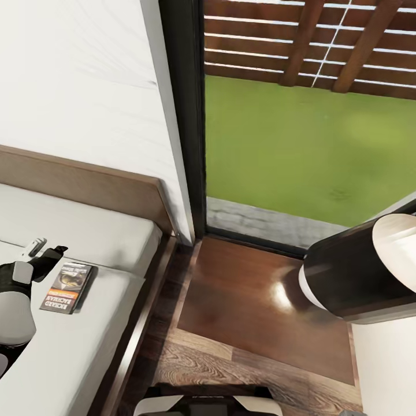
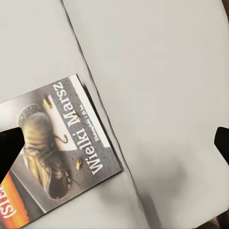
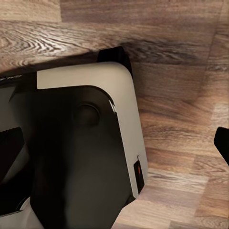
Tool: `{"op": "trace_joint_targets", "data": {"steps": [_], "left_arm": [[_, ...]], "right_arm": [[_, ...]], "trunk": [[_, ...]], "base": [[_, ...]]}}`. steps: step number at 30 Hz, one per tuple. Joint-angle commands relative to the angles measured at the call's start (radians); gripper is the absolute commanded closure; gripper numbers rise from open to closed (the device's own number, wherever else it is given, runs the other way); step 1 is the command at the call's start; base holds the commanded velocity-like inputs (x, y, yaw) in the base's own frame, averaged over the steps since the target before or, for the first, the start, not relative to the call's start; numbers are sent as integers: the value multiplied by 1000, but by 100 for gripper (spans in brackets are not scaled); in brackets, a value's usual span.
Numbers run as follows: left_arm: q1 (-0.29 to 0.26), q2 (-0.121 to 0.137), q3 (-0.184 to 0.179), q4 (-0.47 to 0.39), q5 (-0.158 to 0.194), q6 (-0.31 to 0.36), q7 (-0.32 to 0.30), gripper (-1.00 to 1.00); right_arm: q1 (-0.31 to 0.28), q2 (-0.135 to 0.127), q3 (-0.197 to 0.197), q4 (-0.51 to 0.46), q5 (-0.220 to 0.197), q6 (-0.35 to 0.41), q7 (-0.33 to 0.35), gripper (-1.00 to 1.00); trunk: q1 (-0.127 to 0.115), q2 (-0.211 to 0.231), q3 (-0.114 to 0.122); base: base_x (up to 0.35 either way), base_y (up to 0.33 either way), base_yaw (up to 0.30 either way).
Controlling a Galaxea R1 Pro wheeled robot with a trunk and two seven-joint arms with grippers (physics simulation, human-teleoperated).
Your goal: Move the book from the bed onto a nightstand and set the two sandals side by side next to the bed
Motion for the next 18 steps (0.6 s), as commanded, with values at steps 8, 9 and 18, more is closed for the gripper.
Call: {"op": "trace_joint_targets", "data": {"steps": [8,9,18], "left_arm": [[-1,1,7,-3,-2,6,-6,-100],[-1,1,7,-3,-2,6,-6,-100],[-1,14,6,-63,-4,5,-5,-100]], "right_arm": [[0,0,-2,2,-7,-1,6,-100],[0,0,-3,2,-7,-1,6,-100],[-1,0,-3,2,-7,-1,6,-100]], "trunk": [[23,-43,-20],[23,-43,-20],[23,-43,-20]], "base": [[0,0,0],[0,0,0],[0,0,0]]}}
